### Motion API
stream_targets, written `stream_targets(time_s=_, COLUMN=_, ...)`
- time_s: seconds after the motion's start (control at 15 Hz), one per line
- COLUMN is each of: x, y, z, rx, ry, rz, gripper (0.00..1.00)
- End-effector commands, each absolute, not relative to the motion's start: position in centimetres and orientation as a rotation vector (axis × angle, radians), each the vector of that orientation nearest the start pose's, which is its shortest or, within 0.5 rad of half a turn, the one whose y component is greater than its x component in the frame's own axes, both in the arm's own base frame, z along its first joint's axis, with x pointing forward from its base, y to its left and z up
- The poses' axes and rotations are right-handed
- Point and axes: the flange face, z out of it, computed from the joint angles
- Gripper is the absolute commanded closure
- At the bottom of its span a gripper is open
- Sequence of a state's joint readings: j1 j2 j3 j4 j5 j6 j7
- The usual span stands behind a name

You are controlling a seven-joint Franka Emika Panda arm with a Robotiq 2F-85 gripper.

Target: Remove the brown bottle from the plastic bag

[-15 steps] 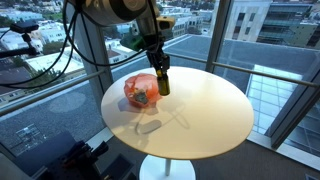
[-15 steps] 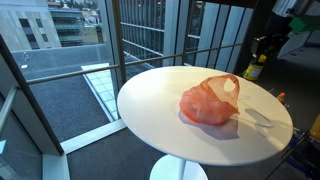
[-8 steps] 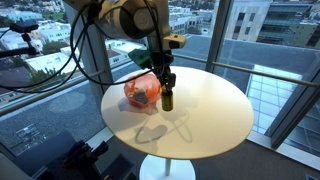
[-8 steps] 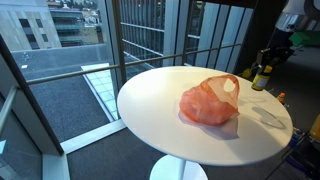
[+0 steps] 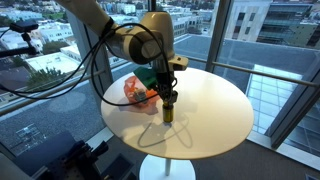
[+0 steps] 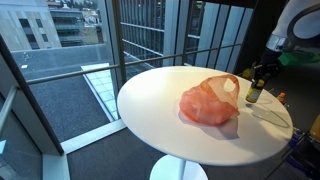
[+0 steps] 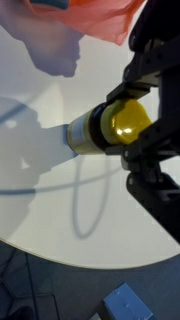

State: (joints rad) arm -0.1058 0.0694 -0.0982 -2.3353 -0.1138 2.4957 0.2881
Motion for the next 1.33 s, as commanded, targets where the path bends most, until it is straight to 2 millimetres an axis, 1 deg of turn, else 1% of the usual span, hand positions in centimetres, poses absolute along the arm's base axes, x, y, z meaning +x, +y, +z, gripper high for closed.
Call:
stream_targets(time_s=0.0, x=50.9, y=-11.2, z=30.4, rx=-3.134, ry=0.585, rz=-0.175, gripper=0.80)
stream_targets(time_s=0.2, x=50.9, y=-11.5, z=29.3, rx=-3.110, ry=0.569, rz=-0.160, gripper=0.80)
stream_targets(time_s=0.4, x=50.7, y=-11.8, z=28.8, rx=-3.090, ry=0.558, rz=-0.150, gripper=0.80)
stream_targets(time_s=0.53, x=50.7, y=-11.9, z=28.8, rx=-3.083, ry=0.553, rz=-0.150, gripper=0.73)
stream_targets(time_s=0.6, x=50.7, y=-12.0, z=28.8, rx=-3.082, ry=0.548, rz=-0.148, gripper=0.30)
stream_targets(time_s=0.67, x=50.7, y=-12.0, z=28.8, rx=-3.082, ry=0.547, rz=-0.147, gripper=0.29)
stream_targets(time_s=0.93, x=50.6, y=-11.6, z=29.5, rx=-3.090, ry=0.522, rz=-0.152, gripper=0.01)
stream_targets(time_s=1.27, x=49.9, y=-11.6, z=30.8, rx=-3.096, ry=0.543, rz=-0.180, gripper=0.00)
